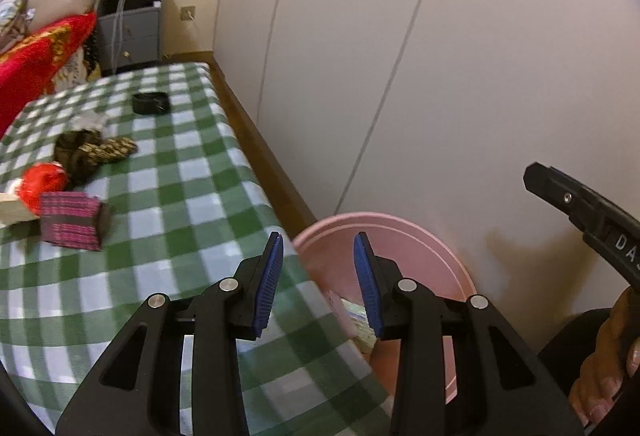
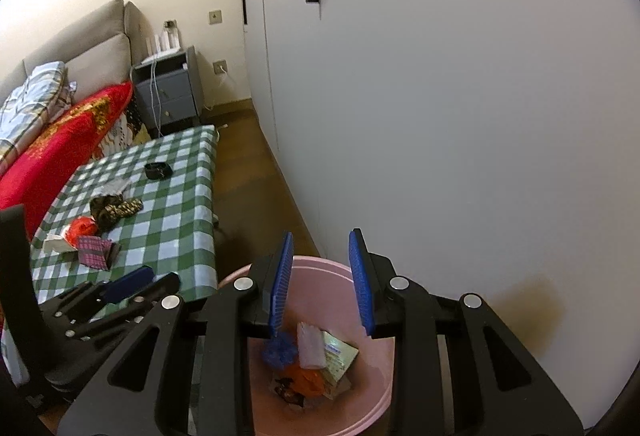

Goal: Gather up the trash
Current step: 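Open both grippers over the bin, dropping the bag and foam, then grasp the white paper bag with the left gripper while the right grasps the pink printed box, then lift the white paper bag and pink box and carry both over the pink bin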

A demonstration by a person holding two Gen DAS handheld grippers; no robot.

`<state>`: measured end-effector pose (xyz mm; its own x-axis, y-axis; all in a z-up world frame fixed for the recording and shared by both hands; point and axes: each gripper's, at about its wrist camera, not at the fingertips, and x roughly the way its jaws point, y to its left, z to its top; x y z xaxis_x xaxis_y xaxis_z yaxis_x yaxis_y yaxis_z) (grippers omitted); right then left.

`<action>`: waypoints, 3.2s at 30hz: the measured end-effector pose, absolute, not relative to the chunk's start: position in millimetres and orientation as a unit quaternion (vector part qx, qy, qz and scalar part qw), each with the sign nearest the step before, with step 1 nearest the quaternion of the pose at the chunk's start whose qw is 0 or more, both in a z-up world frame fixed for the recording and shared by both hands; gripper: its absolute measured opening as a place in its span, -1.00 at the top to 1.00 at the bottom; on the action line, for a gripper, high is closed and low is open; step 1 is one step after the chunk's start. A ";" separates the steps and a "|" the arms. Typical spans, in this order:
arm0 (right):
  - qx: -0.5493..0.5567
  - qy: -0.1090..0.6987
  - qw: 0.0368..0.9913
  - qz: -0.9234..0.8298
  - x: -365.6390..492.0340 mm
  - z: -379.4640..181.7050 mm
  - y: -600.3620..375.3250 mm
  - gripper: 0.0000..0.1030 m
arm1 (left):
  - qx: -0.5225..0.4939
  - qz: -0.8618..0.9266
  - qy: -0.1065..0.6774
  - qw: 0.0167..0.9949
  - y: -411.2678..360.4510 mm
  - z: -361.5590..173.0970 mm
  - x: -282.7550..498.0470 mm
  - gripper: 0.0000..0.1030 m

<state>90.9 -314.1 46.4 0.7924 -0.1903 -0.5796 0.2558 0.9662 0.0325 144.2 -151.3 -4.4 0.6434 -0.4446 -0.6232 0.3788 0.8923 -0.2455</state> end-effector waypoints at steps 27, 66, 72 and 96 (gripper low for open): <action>0.080 0.280 0.952 0.099 166.9 28.1 -189.0 0.53 | -0.153 -0.021 0.328 0.932 20.7 -6.2 170.1 0.30; 0.061 0.401 0.881 0.242 252.3 -67.3 -85.7 0.20 | -0.372 0.015 0.340 0.864 105.7 -58.1 227.9 -0.18; 0.053 0.403 0.879 0.250 251.7 -66.2 -82.5 0.53 | -0.343 0.050 0.354 0.869 106.2 -58.5 229.5 -0.11; 0.019 0.357 0.905 0.231 207.3 -17.6 -102.5 0.99 | -0.234 0.068 0.330 0.912 100.7 -20.2 192.2 0.97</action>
